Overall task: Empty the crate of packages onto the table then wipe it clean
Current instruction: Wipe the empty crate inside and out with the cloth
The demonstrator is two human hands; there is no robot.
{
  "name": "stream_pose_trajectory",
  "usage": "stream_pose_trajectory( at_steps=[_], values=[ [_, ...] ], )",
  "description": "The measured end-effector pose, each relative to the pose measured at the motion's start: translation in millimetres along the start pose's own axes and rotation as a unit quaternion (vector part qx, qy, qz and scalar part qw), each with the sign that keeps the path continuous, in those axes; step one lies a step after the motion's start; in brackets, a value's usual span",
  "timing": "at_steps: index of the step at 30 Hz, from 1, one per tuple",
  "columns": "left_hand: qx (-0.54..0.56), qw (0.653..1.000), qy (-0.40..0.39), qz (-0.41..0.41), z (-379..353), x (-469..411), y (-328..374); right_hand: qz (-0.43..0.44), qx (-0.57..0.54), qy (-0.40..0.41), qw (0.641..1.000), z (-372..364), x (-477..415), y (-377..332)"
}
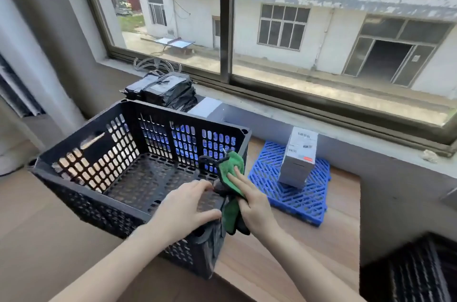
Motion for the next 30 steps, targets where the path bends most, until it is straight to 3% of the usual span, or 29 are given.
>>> stream_pose_trajectory(
  at_steps=[4, 9, 17, 22, 30],
  values=[
    [-0.025, 0.998, 0.027, 0.053, -5.9, 11.2, 5.1, 0.052, -0.018, -0.039, 0.998, -3.1, 15.2, 3.1],
    [-0.112, 0.993, 0.021, -0.007, -10.5, 12.5, 9.4, 0.085, -0.03, -0.05, 0.995, 7.8, -5.0, 15.4],
    [-0.102, 0.994, -0.02, 0.039, -21.8, 15.9, 0.9, 0.013, 0.008, -0.007, 1.0, 43.4, -91.8, 54.5],
    [-0.075, 0.996, 0.044, 0.027, -22.6, 18.8, 3.4, 0.009, 0.004, -0.01, 1.0, 49.5, -107.7, 64.3],
    [-0.088, 0.986, 0.139, -0.017, -18.1, 24.7, 13.6, 0.099, -0.073, -0.056, 0.991, 9.2, -12.6, 30.4]
  ],
)
Point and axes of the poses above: each hand's wrist, its own x-axis away from the middle knuckle, its own z-axis out of the back of the hand, y = z × x, the point moved 3 cm from there along -x, towards the middle knuckle, and after that the axes turned 4 degrees about z, right-handed, at the moved point
